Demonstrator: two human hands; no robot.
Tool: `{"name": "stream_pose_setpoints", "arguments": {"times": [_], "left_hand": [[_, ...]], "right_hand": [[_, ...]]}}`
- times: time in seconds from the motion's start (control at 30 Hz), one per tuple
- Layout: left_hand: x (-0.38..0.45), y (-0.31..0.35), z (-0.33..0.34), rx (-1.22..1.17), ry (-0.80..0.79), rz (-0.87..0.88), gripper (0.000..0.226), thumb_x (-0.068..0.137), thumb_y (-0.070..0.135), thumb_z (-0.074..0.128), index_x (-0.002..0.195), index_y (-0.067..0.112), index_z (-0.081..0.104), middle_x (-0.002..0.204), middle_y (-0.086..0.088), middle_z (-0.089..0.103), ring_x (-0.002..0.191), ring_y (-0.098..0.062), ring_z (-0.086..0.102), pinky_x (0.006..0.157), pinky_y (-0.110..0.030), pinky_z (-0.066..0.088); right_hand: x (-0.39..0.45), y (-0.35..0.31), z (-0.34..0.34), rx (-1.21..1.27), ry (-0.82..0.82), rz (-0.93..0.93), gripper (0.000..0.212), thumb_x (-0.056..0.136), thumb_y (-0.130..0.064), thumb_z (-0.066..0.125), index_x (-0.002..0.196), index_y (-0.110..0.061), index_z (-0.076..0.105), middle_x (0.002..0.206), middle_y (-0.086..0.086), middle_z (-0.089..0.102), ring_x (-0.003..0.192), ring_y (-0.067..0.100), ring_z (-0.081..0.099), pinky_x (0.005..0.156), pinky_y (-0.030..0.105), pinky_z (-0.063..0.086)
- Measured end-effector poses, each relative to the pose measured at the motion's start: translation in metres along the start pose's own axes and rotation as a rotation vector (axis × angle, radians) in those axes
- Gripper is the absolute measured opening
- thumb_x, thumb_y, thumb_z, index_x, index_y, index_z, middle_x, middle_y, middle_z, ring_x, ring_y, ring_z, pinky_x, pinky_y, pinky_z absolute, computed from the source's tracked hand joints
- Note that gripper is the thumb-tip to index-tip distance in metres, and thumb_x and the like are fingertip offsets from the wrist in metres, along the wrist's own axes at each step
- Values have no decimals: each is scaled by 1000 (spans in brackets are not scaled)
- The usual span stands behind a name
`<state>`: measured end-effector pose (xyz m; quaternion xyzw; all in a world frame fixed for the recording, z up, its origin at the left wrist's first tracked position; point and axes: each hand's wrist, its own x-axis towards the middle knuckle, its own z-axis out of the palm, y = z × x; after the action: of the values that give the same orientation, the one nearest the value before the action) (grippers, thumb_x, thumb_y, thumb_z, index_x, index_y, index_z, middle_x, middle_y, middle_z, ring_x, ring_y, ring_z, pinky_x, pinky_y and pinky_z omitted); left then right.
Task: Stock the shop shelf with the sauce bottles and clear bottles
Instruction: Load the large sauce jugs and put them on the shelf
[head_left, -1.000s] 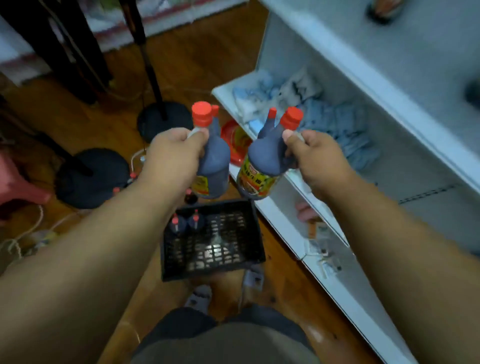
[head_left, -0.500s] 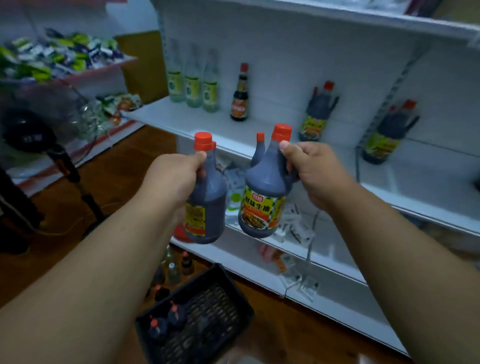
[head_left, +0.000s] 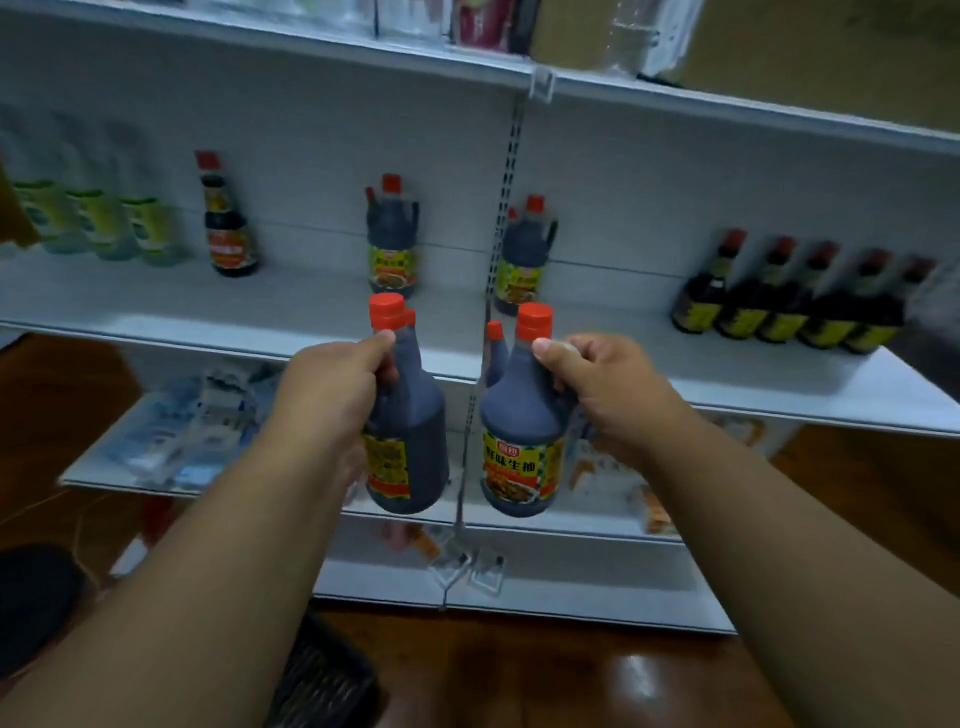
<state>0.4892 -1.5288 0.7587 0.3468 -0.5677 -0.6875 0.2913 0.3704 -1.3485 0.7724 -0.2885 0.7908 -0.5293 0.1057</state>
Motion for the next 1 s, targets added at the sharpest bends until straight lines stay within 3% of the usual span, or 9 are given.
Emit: {"name": "stream_pose_setpoints", "arguments": {"times": [0.1, 0.2, 0.37, 0.6, 0.73, 0.8, 1.0], "left_hand": [[-6, -9, 51, 3, -11, -30, 39, 91, 27, 62, 57, 11, 51, 42, 2, 48, 35, -9, 39, 35, -14, 26], [-8, -14, 88, -15, -28, -54, 38, 90, 29, 63, 57, 14, 53, 53, -2, 52, 49, -16, 42, 49, -26, 31], [2, -16, 119, -22, -9, -67, 38, 89, 25, 64, 54, 14, 53, 55, -4, 51, 55, -18, 42, 56, -30, 29], [60, 3, 119, 38, 30, 32, 37, 84, 23, 67, 53, 13, 50, 53, -4, 48, 55, -17, 41, 53, -29, 30], [99, 17, 103, 100, 21, 61, 28, 86, 26, 64, 66, 7, 58, 61, -8, 50, 60, -19, 45, 56, -31, 33], [120, 20, 95, 83, 36, 74, 32, 86, 29, 65, 64, 7, 58, 59, -5, 53, 60, -19, 46, 55, -29, 33], [163, 24, 80, 119, 89, 72, 36, 87, 35, 65, 60, 11, 60, 63, -8, 57, 67, -25, 53, 64, -33, 39]], "right_hand": [[5, 25, -45, 44, 12, 23, 39, 96, -32, 59, 64, -13, 48, 57, 2, 40, 54, 10, 36, 50, 24, 32], [17, 48, -76, 84, 33, 48, 40, 96, -32, 61, 63, -13, 47, 53, -2, 41, 50, 10, 38, 49, 23, 33], [43, 70, -89, 25, 7, 57, 41, 95, -36, 60, 65, -11, 49, 55, 3, 42, 51, 12, 39, 51, 25, 33], [109, 69, -63, 79, 47, 23, 42, 96, -33, 60, 61, -12, 47, 52, -6, 42, 52, 9, 37, 56, 29, 33], [148, 53, -32, 124, 28, 3, 39, 97, -26, 58, 66, -4, 48, 61, 7, 40, 58, 14, 35, 56, 30, 31], [167, 45, -18, 152, 29, -5, 37, 99, -24, 55, 72, 2, 51, 66, 11, 37, 62, 18, 33, 57, 31, 29], [215, 39, 11, 101, 40, -21, 39, 98, -30, 56, 65, -10, 49, 62, 7, 45, 58, 16, 39, 58, 32, 34]]}}
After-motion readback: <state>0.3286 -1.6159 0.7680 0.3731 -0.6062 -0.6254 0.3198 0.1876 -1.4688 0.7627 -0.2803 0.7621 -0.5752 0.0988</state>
